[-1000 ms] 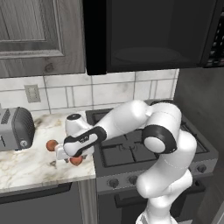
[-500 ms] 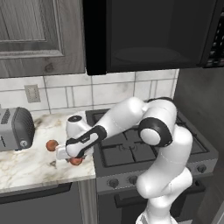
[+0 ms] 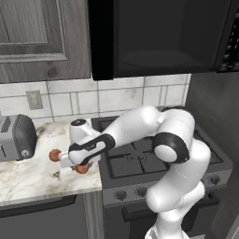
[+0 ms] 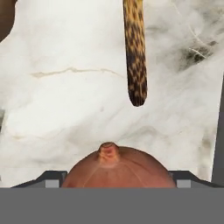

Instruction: Put the onion and onion in the pot. Retrieve the spatula and lightly stir the vegetables in the pot.

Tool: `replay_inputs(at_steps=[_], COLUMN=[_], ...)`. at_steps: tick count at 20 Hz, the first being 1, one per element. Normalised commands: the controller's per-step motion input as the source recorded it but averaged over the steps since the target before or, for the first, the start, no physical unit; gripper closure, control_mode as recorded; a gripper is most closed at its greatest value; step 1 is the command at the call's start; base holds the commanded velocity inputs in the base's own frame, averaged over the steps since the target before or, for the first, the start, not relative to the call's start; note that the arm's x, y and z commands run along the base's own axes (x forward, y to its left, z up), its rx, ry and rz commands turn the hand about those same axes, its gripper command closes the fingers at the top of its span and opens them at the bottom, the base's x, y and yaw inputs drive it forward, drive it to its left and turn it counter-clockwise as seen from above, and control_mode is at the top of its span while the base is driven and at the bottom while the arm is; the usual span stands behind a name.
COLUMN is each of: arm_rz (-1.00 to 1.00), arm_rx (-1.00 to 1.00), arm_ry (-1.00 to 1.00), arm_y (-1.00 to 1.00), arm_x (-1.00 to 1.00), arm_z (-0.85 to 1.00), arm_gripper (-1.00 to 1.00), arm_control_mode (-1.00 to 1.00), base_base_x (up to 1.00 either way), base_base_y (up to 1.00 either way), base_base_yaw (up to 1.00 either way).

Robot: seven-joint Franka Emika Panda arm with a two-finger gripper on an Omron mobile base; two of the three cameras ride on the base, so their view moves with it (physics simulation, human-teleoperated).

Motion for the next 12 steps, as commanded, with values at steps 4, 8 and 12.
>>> replay_inputs(at_steps=[4,8,12], arm_rz=[0.00,0.00,0.00], arm_rx=[0.00,0.00,-0.02], arm_ry=[0.01,0.00,0.00], arm_y=[-0.45,-0.60,-0.68], arm_x=[-0.31,-0.36,-0.17], arm_z=[0.38,0.36,0.38], arm_gripper=[1.00,1.00,1.00], arm_control_mode=[-1.00,-1.00,-1.00], base_base_x=[0.00,0.00,0.00], base_base_y=[0.00,0.00,0.00], base_base_yaw=[0.00,0.00,0.00])
